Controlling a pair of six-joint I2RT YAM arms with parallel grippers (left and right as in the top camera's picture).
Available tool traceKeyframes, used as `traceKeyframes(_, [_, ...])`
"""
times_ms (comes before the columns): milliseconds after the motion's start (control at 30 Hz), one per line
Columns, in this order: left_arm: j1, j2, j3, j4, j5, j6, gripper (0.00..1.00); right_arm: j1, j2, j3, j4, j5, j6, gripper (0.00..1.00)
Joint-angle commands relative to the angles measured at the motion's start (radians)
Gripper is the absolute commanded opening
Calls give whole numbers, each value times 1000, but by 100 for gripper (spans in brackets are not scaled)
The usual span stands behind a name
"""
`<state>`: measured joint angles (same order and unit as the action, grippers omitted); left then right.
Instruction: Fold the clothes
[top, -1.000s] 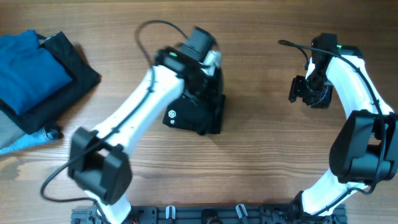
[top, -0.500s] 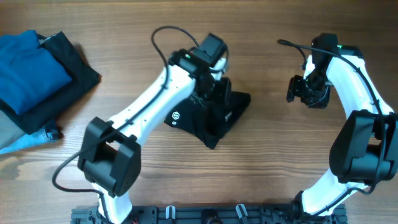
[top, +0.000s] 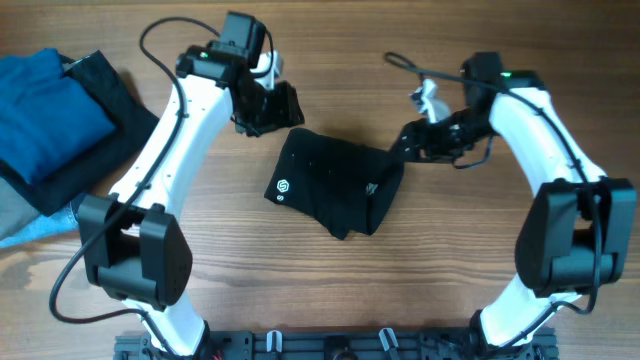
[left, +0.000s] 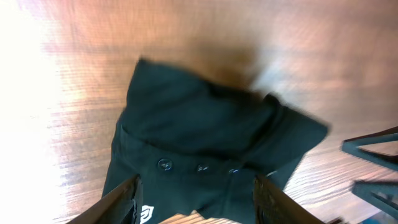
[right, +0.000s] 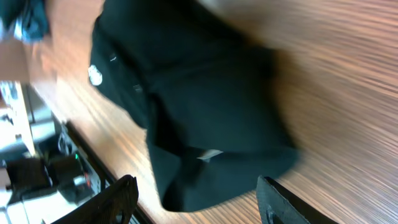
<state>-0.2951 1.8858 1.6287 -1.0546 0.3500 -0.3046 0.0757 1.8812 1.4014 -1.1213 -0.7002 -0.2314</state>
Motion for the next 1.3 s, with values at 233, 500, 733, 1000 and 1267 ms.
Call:
traceKeyframes(233, [-23,135,-238,227,41,73,59,159,-20,-3,3,59,-16,66])
traceKeyframes(500, [-12,189,-284,250,-138,21,58,174,-14,-3,32,215,61,65])
traceKeyframes(733, [17,189,-284,97,-208,-190,58,171,47,-3,67,517,210,59])
traceKeyframes(1000, [147,176,-284,-2,-37,-285,59,112,55,-3,64,738,340,65])
traceKeyframes(1267, [214,18,-259,119,-71,-164,64,-1,55,-3,20,501,187,68])
